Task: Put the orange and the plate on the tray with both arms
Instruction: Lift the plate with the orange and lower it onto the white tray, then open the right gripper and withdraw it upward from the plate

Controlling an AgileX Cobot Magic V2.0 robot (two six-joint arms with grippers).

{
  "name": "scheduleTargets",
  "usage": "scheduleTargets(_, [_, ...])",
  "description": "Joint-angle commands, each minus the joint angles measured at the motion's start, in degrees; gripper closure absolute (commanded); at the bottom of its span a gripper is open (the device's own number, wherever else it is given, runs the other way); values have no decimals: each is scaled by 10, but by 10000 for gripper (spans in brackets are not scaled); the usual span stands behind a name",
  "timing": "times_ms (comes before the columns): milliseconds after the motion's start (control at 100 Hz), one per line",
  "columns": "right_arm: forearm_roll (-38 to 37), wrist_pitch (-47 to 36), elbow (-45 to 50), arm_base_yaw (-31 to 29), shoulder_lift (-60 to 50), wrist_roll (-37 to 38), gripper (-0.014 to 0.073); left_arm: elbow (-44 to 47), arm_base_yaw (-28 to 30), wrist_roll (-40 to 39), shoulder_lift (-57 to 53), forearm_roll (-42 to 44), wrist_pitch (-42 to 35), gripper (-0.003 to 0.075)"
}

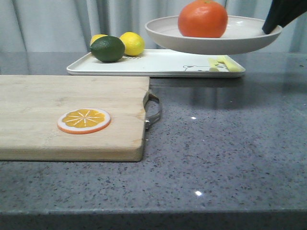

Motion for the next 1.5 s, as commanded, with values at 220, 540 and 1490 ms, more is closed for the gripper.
scheduleTargets(220, [23, 31, -255, 26, 143, -7, 658, -14, -2, -1, 2, -7, -41, 740])
scheduleTargets(540, [24, 67, -491, 27, 303, 9, 658, -14, -2, -1, 2, -7, -41, 740])
scheduleTargets(1490, [30, -9, -539, 27, 376, 4, 658, -14, -2, -1, 2, -7, -41, 740])
